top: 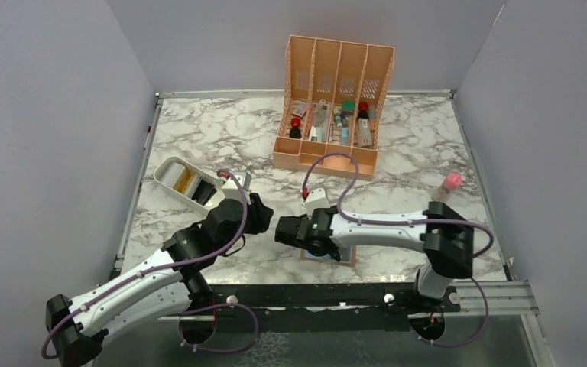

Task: Put the credit cards into the card holder
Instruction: Turn over the card slot in the card holder.

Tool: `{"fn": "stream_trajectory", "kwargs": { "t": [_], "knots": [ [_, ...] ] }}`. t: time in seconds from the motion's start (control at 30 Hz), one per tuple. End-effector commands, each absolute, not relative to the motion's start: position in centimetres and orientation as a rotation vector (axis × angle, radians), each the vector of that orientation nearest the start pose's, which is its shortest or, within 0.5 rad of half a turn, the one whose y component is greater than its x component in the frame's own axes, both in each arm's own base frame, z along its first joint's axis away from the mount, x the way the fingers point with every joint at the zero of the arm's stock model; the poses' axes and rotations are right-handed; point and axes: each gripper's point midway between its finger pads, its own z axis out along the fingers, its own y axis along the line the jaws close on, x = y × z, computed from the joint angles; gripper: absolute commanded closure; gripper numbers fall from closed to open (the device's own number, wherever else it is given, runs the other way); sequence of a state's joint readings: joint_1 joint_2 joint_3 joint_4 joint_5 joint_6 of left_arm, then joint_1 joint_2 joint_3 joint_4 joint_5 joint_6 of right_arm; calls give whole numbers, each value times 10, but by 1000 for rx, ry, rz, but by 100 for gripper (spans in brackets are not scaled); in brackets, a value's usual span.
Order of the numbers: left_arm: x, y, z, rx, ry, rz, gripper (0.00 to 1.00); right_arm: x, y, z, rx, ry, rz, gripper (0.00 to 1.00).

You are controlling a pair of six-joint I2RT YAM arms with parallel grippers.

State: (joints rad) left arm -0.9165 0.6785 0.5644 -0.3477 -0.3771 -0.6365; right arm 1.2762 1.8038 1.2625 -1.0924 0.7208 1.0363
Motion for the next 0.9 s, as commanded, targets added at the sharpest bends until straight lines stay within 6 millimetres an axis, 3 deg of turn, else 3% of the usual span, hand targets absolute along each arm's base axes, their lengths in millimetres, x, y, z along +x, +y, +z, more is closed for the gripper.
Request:
{"fn": "stream_trajectory", "kwargs": {
  "t": [0.0,0.2,0.37,0.6,0.87],
  "knots": [
    [194,-200,169,51,2060,-671,60,166,281,88,-299,2431,-78,41],
    [187,-228,156,96,2105,-801,65,164,283,93,-263,2444,98,45],
    [185,-241,147,105,2142,-847,66,166,282,70,-224,2502,178,39],
    [190,-229,158,53,2101,-815,66,163,292,47,-178,2581,112,30],
    [188,-220,165,43,2075,-798,66,166,274,25,-160,2581,-49,38]
  ]
}}
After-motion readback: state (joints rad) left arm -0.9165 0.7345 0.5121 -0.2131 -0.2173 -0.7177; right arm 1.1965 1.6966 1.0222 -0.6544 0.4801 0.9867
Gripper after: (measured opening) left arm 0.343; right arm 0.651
